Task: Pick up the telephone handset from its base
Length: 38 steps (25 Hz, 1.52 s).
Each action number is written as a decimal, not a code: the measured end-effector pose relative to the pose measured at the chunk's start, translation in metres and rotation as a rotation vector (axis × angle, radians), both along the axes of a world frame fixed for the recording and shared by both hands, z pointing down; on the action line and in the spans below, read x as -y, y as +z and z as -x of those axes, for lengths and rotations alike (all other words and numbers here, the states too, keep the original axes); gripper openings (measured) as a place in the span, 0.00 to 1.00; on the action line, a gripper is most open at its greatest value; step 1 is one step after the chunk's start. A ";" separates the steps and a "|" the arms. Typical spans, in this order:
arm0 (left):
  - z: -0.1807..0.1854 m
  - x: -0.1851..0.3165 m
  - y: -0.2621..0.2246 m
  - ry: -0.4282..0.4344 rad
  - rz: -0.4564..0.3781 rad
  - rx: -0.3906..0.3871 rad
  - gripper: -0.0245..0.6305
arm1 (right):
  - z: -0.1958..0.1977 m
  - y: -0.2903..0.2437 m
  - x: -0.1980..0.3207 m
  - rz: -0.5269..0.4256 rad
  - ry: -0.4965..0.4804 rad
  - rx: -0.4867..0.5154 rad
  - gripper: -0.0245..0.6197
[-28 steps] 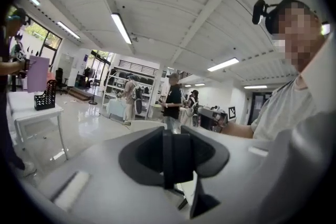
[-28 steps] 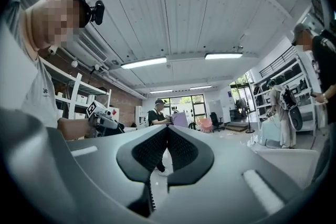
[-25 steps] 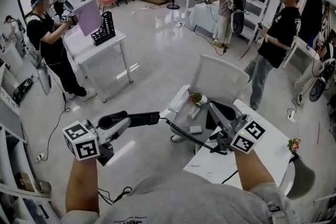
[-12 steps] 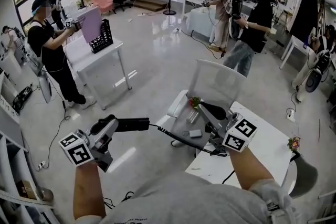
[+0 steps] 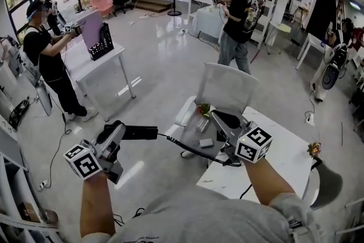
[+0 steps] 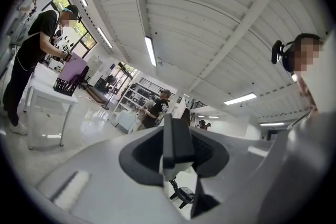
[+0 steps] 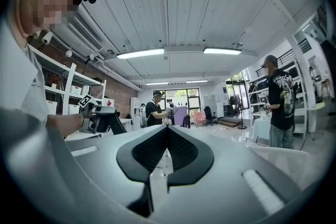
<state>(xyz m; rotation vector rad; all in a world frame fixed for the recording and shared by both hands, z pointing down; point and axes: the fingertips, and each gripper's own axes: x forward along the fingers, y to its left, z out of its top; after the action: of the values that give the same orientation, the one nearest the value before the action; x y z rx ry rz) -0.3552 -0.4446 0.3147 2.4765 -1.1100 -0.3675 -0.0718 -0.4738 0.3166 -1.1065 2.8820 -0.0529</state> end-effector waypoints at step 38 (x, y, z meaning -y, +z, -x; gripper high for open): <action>-0.012 -0.001 -0.005 0.055 0.003 -0.008 0.28 | -0.002 0.007 -0.005 0.000 0.033 -0.051 0.04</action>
<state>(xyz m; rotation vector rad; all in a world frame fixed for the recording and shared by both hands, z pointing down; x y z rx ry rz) -0.3436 -0.4433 0.3096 2.4954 -1.0358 -0.3589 -0.0700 -0.4687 0.3238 -1.1719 2.9066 -0.0232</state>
